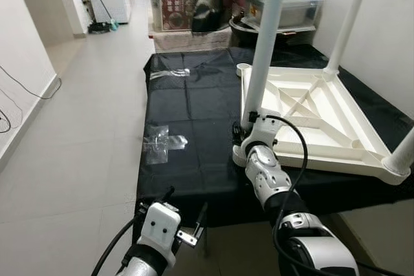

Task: Building children table

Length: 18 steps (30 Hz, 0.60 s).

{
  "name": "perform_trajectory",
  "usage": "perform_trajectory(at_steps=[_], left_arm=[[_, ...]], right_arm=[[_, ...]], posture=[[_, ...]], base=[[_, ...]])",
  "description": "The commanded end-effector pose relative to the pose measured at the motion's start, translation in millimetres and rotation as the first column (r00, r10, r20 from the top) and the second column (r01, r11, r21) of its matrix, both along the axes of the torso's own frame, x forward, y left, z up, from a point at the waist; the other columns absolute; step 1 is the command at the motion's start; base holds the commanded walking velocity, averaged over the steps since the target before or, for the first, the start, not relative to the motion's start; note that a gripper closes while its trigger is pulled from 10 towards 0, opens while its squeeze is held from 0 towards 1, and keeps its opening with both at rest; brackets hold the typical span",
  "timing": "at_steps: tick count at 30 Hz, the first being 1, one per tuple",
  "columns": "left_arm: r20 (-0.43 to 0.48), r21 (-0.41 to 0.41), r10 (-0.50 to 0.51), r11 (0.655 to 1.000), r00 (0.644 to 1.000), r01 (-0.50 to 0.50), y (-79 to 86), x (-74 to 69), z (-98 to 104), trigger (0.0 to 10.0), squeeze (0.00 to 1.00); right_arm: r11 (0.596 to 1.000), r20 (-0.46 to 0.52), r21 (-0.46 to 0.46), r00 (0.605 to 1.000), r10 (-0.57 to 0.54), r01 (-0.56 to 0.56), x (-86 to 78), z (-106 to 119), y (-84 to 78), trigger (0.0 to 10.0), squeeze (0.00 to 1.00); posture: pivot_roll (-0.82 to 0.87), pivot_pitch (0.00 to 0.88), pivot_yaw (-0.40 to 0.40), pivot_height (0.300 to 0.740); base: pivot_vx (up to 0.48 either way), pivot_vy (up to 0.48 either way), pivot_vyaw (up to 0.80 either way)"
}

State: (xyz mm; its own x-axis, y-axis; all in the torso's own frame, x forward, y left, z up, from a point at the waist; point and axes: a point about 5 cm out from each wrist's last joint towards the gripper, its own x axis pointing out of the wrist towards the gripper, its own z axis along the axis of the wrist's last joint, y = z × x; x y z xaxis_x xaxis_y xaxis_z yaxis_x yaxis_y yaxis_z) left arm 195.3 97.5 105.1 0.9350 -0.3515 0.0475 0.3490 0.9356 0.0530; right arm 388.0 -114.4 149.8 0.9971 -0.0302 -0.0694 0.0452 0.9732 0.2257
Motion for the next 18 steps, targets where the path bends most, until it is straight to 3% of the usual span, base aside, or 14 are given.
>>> perform_trajectory(at_steps=[1, 4, 5, 6, 7, 8, 9, 10, 11, 13, 14, 15, 16, 18], left_arm=[[-0.030, 0.009, 0.000, 1.000, 1.000, 0.000, 1.9, -0.4, -6, 10.0, 0.00], [-0.030, 0.009, 0.000, 1.000, 1.000, 0.000, 2.0, -0.3, -6, 10.0, 0.00], [-0.029, 0.009, 0.001, 1.000, 1.000, -0.001, 1.8, 0.0, -6, 10.0, 0.00], [-0.029, 0.009, 0.001, 1.000, 1.000, -0.001, 1.8, 0.0, -6, 10.0, 0.00], [-0.029, 0.009, 0.001, 1.000, 1.000, -0.001, 1.6, 0.1, -6, 10.0, 0.00], [-0.029, 0.009, 0.001, 1.000, 1.000, -0.001, 1.6, 0.1, -6, 10.0, 0.00], [-0.028, 0.009, 0.001, 1.000, 1.000, -0.001, 1.3, 0.4, -6, 10.0, 0.00], [-0.028, 0.009, 0.001, 1.000, 1.000, -0.001, 1.3, 0.4, -6, 10.0, 0.00], [-0.027, 0.009, 0.001, 1.000, 1.000, -0.001, 1.1, 0.5, -6, 10.0, 0.00], [-0.026, 0.009, 0.001, 1.000, 1.000, -0.001, 1.0, 0.6, -5, 10.0, 0.00], [-0.026, 0.009, 0.001, 1.000, 1.000, -0.001, 1.0, 0.6, -5, 10.0, 0.00], [-0.025, 0.009, 0.002, 1.000, 1.000, -0.002, 1.1, 0.5, -5, 10.0, 0.00], [-0.025, 0.009, 0.002, 1.000, 1.000, -0.002, 1.1, 0.5, -5, 10.0, 0.00], [-0.025, 0.009, 0.002, 1.000, 1.000, -0.002, 0.8, 0.4, -5, 10.0, 0.00]], right_arm=[[0.993, 0.159, 0.002, 0.980, 0.116, -0.118, 8.3, 32, 2.7, 10.0, 0.00], [0.983, 0.209, -0.002, 0.961, 0.182, -0.186, 9.9, 40, 1.9, 10.0, 0.00], [0.937, 0.223, -0.012, 0.913, 0.342, -0.349, 10.5, 44, 3.2, 10.0, 0.00], [0.937, 0.223, -0.012, 0.913, 0.342, -0.349, 10.5, 44, 3.2, 10.0, 0.00], [0.885, 0.225, -0.032, 0.859, 0.459, -0.464, 9.4, 46, 3.7, 10.0, 0.00], [0.885, 0.225, -0.032, 0.859, 0.459, -0.464, 9.4, 46, 3.7, 10.0, 0.00], [0.800, 0.204, -0.030, 0.780, 0.592, -0.599, 6.4, 45, 5.2, 10.0, 0.00], [0.800, 0.204, -0.030, 0.780, 0.592, -0.599, 6.4, 45, 5.2, 10.0, 0.00], [0.685, 0.170, -0.048, 0.670, 0.723, -0.727, 0.7, 41, 7.8, 10.0, 0.00], [0.493, 0.118, -0.064, 0.484, 0.867, -0.868, -10.0, 35, 12.6, 10.0, 0.00], [0.493, 0.118, -0.064, 0.484, 0.867, -0.868, -10.0, 35, 12.6, 10.0, 0.00], [0.414, 0.093, -0.072, 0.407, 0.909, -0.908, -14.3, 33, 15.3, 10.0, 0.00], [0.370, 0.080, -0.073, 0.364, 0.928, -0.926, -16.6, 32, 16.8, 10.0, 0.00], [0.207, 0.034, -0.082, 0.205, 0.978, -0.975, -25.1, 26, 22.8, 10.0, 0.00]], posture=[[0.04, 0.000, -0.010, 0.740], [0.04, 0.000, -0.010, 0.740], [0.05, 0.000, -0.009, 0.740], [0.05, 0.000, -0.009, 0.740], [0.05, 0.000, -0.009, 0.740], [0.05, 0.000, -0.009, 0.740], [0.05, 0.000, -0.011, 0.740], [0.05, 0.000, -0.011, 0.740], [0.05, 0.000, -0.011, 0.740], [0.05, 0.000, -0.011, 0.740], [0.05, 0.000, -0.011, 0.740], [0.05, 0.000, -0.011, 0.740], [0.05, 0.000, -0.011, 0.740], [0.06, 0.000, -0.017, 0.740]], base=[[0.000, 0.000, 0.00], [0.000, 0.000, 0.00], [0.000, 0.000, 0.00], [0.000, 0.000, 0.00], [0.000, 0.000, 0.00], [0.000, 0.000, 0.00], [0.000, 0.000, 0.00], [0.000, 0.000, 0.00], [0.000, 0.000, 0.00], [0.000, 0.000, 0.00], [0.000, 0.000, 0.00], [0.000, 0.000, 0.00], [0.000, 0.000, 0.00], [0.000, 0.000, 0.00]])
